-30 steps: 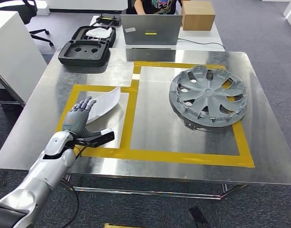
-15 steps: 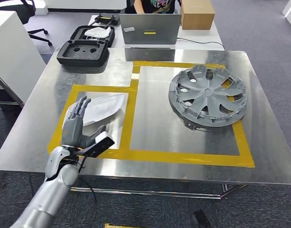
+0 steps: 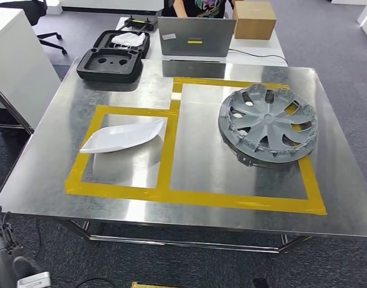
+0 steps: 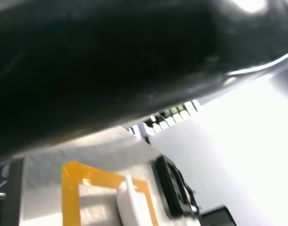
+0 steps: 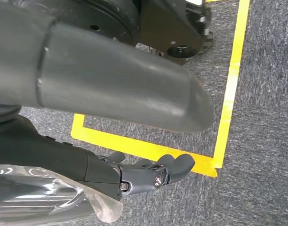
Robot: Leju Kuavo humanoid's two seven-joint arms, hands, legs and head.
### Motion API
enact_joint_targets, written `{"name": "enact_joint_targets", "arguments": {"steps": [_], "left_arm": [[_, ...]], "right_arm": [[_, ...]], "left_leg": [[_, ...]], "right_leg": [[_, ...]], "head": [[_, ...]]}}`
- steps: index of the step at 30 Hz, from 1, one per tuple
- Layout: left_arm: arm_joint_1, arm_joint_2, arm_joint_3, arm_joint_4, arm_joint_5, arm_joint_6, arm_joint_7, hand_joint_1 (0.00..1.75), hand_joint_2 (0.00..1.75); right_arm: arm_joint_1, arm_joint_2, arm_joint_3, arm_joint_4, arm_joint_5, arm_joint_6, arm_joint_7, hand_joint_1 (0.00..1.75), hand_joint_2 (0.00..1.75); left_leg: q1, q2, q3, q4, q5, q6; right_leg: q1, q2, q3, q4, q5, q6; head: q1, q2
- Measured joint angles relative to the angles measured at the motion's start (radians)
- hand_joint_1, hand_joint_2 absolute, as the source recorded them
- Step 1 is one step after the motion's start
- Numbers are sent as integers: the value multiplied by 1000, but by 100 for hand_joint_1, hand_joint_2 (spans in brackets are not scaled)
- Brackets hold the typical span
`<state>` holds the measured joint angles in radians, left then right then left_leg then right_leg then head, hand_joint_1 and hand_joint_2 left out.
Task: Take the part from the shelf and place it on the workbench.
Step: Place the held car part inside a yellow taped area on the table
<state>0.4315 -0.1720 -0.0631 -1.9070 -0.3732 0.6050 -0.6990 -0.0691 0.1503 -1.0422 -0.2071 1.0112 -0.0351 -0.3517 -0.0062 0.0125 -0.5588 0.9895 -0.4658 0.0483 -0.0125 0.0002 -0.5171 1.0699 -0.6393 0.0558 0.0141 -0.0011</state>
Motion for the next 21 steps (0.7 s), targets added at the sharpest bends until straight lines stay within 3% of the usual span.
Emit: {"name": "enact_joint_targets", "arguments": {"steps": [2, 3, 4, 5, 7, 9, 12, 13, 15, 17, 18, 19, 20, 21], "left_arm": [[23, -19, 30, -6, 20, -6, -1, 0, 0], [31, -28, 45, -7, 24, -12, -1, 0, 0], [38, -37, 59, -7, 27, -17, -1, 0, 0], [43, -45, 70, -7, 29, -21, -1, 0, 0], [49, -56, 88, -8, 29, -23, -1, 0, 0], [52, -67, 101, -10, 27, -25, -2, 0, 0], [54, -77, 115, -14, 24, -29, -3, 0, 0], [55, -80, 120, -15, 24, -30, -3, 0, 0], [56, -85, 128, -16, 22, -34, -3, 0, 0], [57, -88, 133, -16, 20, -38, -3, 0, 0], [57, -89, 134, -16, 19, -39, -3, 0, 0], [57, -90, 135, -16, 18, -40, -3, 0, 0], [57, -91, 136, -16, 18, -41, -3, 0, 0], [57, -92, 136, -16, 18, -42, -3, 0, 0]], "right_arm": [[1, 0, -7, 0, 1, -1, 0, 0, 0], [2, 0, -10, 0, 2, -2, 0, 0, 0], [3, 0, -13, 0, 3, -2, 0, 0, 0], [3, 0, -15, 0, 3, -2, 0, 0, 0], [1, 0, -17, 0, 3, -2, -2, 0, 0], [-2, 0, -17, 0, 3, -1, -5, 0, 0], [-2, 1, -19, 0, 3, 0, -7, 0, 0], [-2, 1, -20, 0, 2, 1, -7, 0, 0], [-2, 2, -22, 0, 1, 2, -7, 0, 0], [-2, 2, -24, 0, 0, 3, -7, 0, 0], [-2, 2, -24, 0, 0, 4, -7, 0, 0], [-2, 2, -24, 0, 0, 4, -7, 0, 0], [-2, 2, -24, 0, 0, 4, -7, 0, 0], [-3, 2, -24, 0, 0, 4, -7, 0, 0]], "left_leg": [[0, 2, -7, 0, 4, 1], [0, 2, -10, 1, 6, 0], [0, 2, -12, 1, 9, -2], [1, 2, -14, 2, 12, -5], [1, 2, -18, 5, 16, -13], [0, 1, -22, 10, 24, -25], [1, -1, -29, 16, 33, -44], [3, -2, -34, 26, 18, -50], [6, -5, -57, 103, -59, -61], [7, -5, -88, 231, -149, -67], [7, -5, -92, 277, -168, -67], [7, -6, -82, 291, -166, -65], [6, -6, -53, 264, -147, -60], [3, -7, -8, 200, -117, -50]], "right_leg": [[-1, 0, -57, 133, -66, 5], [-2, 0, -73, 173, -73, 7], [-2, 0, -71, 174, -60, 8], [-4, -1, -48, 134, -28, 9], [-7, -1, 33, -13, 41, 10], [-6, 4, 76, -98, 74, -1], [-2, 7, 57, -102, 83, -27], [-3, 5, 50, -102, 89, -37], [-3, 1, 34, -103, 104, -54], [0, -2, 17, -101, 120, -60], [3, -3, 8, -100, 128, -61], [6, -4, -2, -97, 136, -61], [9, -5, -11, -94, 143, -62], [13, -4, -20, -91, 149, -62]], "head": [[1, 0], [1, 0], [1, 0], [1, 0], [2, 0], [1, 0], [0, 0], [-1, 0], [-3, 0], [-4, 0], [-4, 0], [-4, 0], [-4, 0], [-4, 0]]}}
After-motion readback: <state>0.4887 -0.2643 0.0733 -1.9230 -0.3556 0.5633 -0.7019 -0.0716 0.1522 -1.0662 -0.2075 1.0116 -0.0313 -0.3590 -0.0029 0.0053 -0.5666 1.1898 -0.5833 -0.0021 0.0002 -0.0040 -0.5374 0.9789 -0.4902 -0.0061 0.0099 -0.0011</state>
